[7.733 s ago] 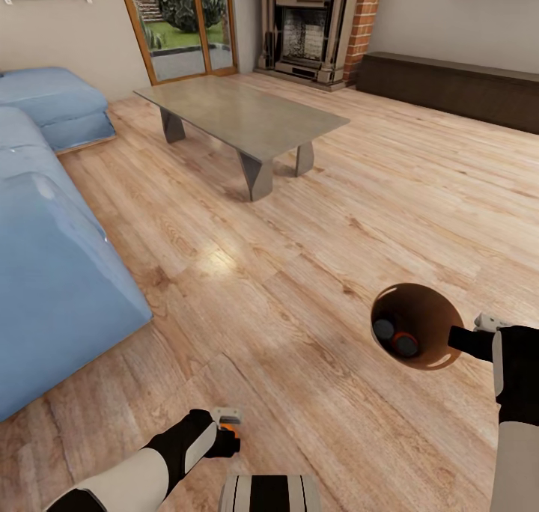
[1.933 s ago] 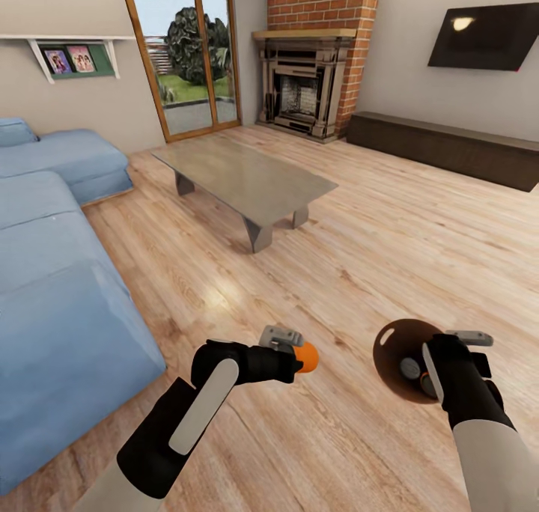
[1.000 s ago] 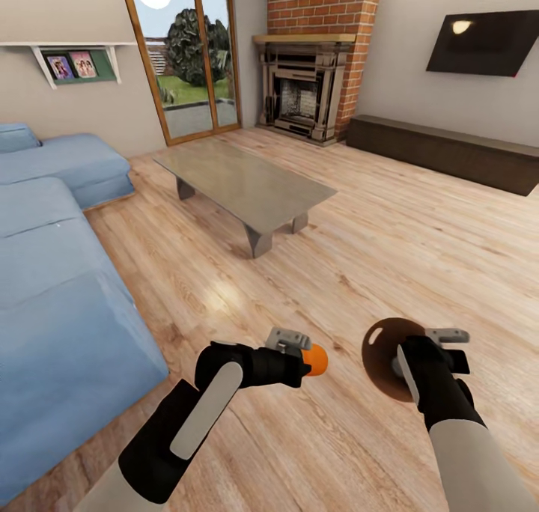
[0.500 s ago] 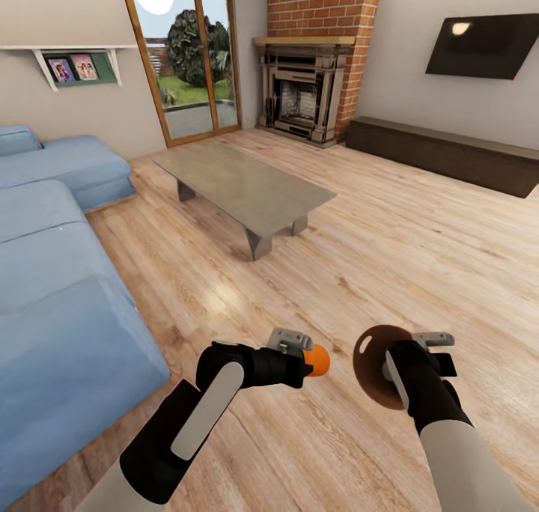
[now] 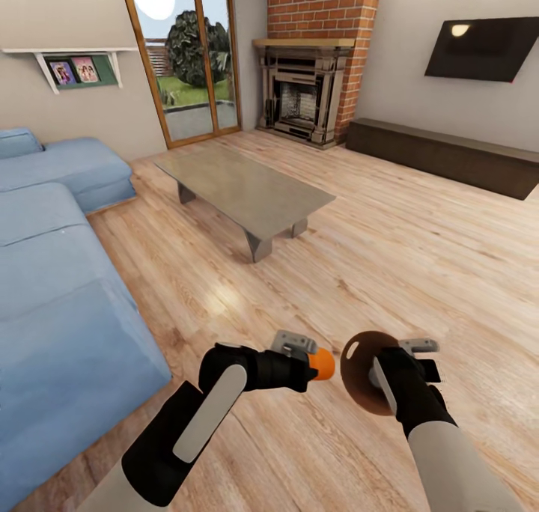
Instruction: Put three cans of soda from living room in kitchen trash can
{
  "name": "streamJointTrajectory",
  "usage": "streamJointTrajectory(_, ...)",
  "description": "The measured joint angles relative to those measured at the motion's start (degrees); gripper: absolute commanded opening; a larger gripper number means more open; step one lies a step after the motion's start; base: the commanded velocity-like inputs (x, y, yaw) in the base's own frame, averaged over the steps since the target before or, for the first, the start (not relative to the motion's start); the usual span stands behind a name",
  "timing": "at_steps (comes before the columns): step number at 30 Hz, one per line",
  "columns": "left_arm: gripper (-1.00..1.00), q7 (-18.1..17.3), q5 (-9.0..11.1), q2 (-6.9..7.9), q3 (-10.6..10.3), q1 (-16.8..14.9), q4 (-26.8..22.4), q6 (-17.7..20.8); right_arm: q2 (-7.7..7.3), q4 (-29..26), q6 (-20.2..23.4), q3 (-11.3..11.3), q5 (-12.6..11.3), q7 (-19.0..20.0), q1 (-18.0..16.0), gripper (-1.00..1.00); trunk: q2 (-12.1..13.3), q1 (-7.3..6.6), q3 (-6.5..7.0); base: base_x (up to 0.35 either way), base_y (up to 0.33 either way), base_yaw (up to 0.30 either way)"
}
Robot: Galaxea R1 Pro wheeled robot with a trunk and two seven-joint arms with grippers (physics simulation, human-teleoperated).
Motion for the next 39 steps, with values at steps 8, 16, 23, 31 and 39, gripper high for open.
streamJointTrajectory(8,-1.00,-0.7,-0.1,-0.07,-0.9,0.0,0.1,0.0,0.72,0.2,0.2,2.5,0.4,-0.1,0.0,-1.00,3.2,-1.76,1.44,0.000,0.000,0.000)
streamJointTrajectory(16,-1.00,-0.8,-0.1,-0.09,-1.1,0.0,0.1,0.0,1.58,0.2,0.3,2.7,0.6,-0.1,0.0,-1.00,6.4,-3.51,2.87,0.000,0.000,0.000)
streamJointTrajectory(23,-1.00,-0.8,-0.1,-0.09,-1.1,0.0,0.1,0.0,2.84,0.2,0.3,2.9,0.8,-0.2,0.0,-1.00,9.2,-5.05,4.13,0.000,0.000,0.000)
streamJointTrajectory(31,-1.00,-0.7,-0.2,-0.02,-1.1,0.0,0.6,0.0,5.59,0.2,0.1,6.8,0.1,0.1,0.1,-1.00,10.8,-5.94,4.85,0.000,0.000,0.000)
streamJointTrajectory(39,-1.00,-0.7,0.0,0.06,-1.0,0.0,1.4,0.0,5.87,0.0,0.3,7.2,0.4,0.2,0.1,-1.00,10.8,-5.94,4.85,0.000,0.000,0.000)
